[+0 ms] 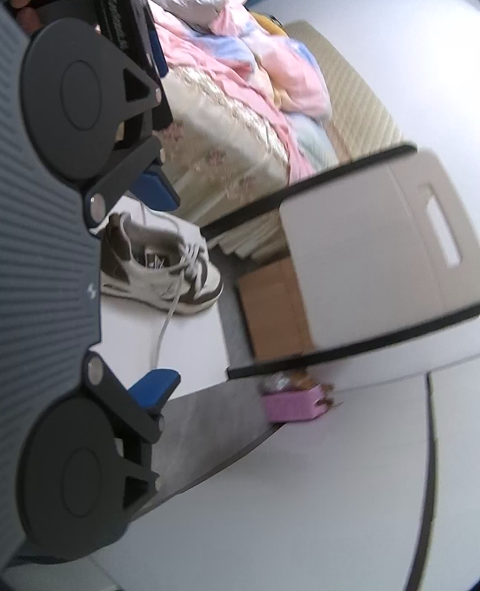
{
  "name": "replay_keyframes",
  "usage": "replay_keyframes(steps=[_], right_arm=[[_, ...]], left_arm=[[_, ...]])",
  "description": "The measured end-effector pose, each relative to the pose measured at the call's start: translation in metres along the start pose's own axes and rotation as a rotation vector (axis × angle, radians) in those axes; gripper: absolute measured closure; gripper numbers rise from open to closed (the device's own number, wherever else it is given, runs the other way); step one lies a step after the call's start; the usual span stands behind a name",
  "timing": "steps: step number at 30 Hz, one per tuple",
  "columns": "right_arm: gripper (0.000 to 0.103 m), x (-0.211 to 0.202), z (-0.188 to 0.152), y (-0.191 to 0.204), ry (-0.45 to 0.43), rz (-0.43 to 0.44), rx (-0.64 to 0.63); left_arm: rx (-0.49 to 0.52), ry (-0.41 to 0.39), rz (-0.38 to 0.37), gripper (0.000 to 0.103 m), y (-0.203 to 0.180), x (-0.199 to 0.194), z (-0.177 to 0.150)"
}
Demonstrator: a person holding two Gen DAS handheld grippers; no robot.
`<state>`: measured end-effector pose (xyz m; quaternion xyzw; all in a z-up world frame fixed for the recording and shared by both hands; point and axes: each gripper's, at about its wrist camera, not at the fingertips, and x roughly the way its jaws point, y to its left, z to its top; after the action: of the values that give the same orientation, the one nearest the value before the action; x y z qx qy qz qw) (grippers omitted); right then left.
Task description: Lace up shoes with both hands
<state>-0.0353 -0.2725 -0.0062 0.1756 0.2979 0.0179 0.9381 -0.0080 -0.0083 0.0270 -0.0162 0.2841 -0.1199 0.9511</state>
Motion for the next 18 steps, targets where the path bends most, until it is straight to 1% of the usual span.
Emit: replay_keyframes(steps=[1, 2, 5, 8, 11, 14, 18], right_arm=[[0.000, 0.002, 0.001, -0.003, 0.002, -0.004, 0.010], [0.000, 0.004, 0.002, -0.005, 0.004, -0.007, 0.017], [0.000, 0.009, 0.002, -0.005, -0.003, -0.030, -0.020], [0.000, 0.014, 0.000, -0.004, 0.002, -0.025, -0.050], [0.000, 0.020, -0.002, -0.002, 0.022, -0.019, -0.061], [0.000, 0.024, -0.002, 0.002, 0.034, -0.012, -0.078], [0.000, 0.024, -0.004, 0.006, 0.028, -0.018, -0.110]], left_arm=[[0.005, -0.006, -0.010, 0.000, 0.000, 0.001, 0.000], [0.006, -0.012, -0.007, 0.000, 0.001, 0.002, 0.000], [-0.003, -0.019, 0.007, 0.000, 0.004, 0.006, 0.002], [-0.025, 0.003, 0.027, 0.000, 0.008, 0.012, 0.003], [-0.020, 0.028, 0.053, 0.000, 0.008, 0.018, 0.001], [-0.019, 0.051, 0.064, 0.000, 0.008, 0.022, -0.001], [-0.021, 0.070, 0.062, 0.000, 0.008, 0.024, -0.003]])
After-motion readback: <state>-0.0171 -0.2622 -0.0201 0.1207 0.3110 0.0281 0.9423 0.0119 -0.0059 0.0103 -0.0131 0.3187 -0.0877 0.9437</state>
